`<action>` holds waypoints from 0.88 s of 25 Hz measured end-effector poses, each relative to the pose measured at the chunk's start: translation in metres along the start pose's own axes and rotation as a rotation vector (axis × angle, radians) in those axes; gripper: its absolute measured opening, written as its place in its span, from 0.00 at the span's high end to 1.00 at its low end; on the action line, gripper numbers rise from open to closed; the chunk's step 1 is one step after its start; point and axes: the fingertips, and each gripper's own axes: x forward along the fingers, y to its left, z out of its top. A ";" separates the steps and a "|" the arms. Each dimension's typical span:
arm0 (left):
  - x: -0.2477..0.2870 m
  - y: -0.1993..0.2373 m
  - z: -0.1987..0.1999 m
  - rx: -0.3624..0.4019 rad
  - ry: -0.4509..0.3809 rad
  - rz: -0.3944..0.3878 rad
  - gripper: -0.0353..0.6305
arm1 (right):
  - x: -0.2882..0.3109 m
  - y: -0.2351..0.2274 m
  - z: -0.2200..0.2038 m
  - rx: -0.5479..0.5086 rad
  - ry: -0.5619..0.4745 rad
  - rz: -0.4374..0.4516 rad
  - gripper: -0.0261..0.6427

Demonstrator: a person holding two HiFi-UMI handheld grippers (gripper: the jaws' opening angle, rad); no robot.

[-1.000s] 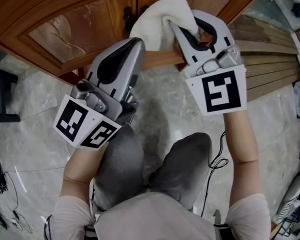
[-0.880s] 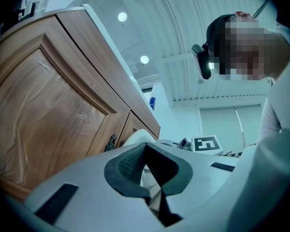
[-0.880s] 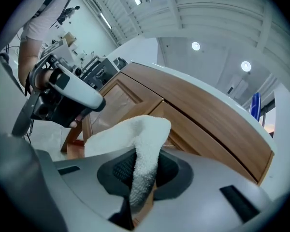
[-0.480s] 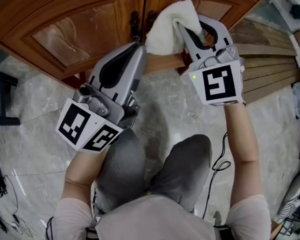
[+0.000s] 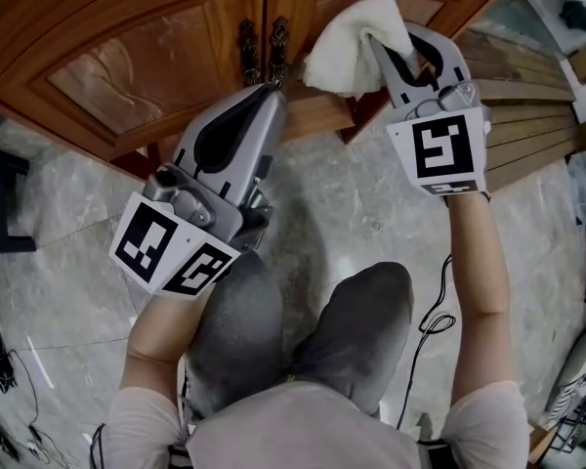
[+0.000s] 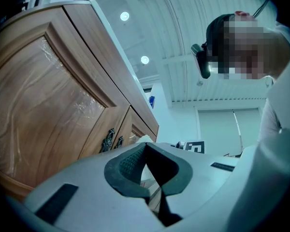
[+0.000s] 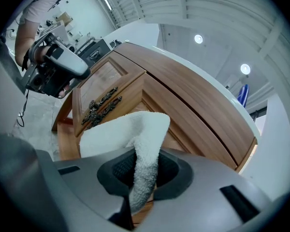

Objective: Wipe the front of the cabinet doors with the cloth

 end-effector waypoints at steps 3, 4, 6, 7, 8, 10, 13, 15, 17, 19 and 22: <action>0.001 0.000 -0.002 0.002 0.001 0.004 0.92 | -0.002 -0.011 -0.011 0.004 0.019 -0.017 0.86; 0.001 0.000 -0.003 0.002 0.003 0.005 0.92 | -0.003 -0.014 -0.015 0.002 0.025 -0.024 0.86; 0.003 -0.001 -0.007 0.002 0.008 0.005 0.92 | -0.005 -0.021 -0.022 -0.004 0.034 -0.036 0.86; 0.004 -0.002 -0.008 0.001 0.011 0.005 0.92 | -0.006 -0.024 -0.025 -0.005 0.039 -0.042 0.86; 0.005 -0.003 -0.010 0.001 0.014 0.005 0.92 | -0.007 -0.027 -0.029 -0.007 0.044 -0.048 0.86; 0.006 -0.004 -0.013 0.003 0.018 0.003 0.92 | -0.010 -0.034 -0.037 -0.009 0.056 -0.063 0.86; 0.006 -0.003 -0.015 0.008 0.026 0.003 0.92 | -0.015 -0.047 -0.052 -0.013 0.082 -0.090 0.86; 0.006 -0.002 -0.017 0.006 0.026 0.006 0.92 | -0.019 -0.055 -0.062 -0.022 0.104 -0.107 0.86; 0.007 -0.002 -0.019 0.002 0.029 0.006 0.92 | -0.024 -0.063 -0.071 -0.037 0.128 -0.126 0.86; 0.009 -0.003 -0.021 -0.001 0.030 0.004 0.92 | -0.028 -0.071 -0.080 -0.044 0.150 -0.143 0.86; 0.012 -0.007 -0.023 -0.006 0.030 -0.001 0.92 | -0.036 -0.080 -0.091 -0.040 0.174 -0.163 0.86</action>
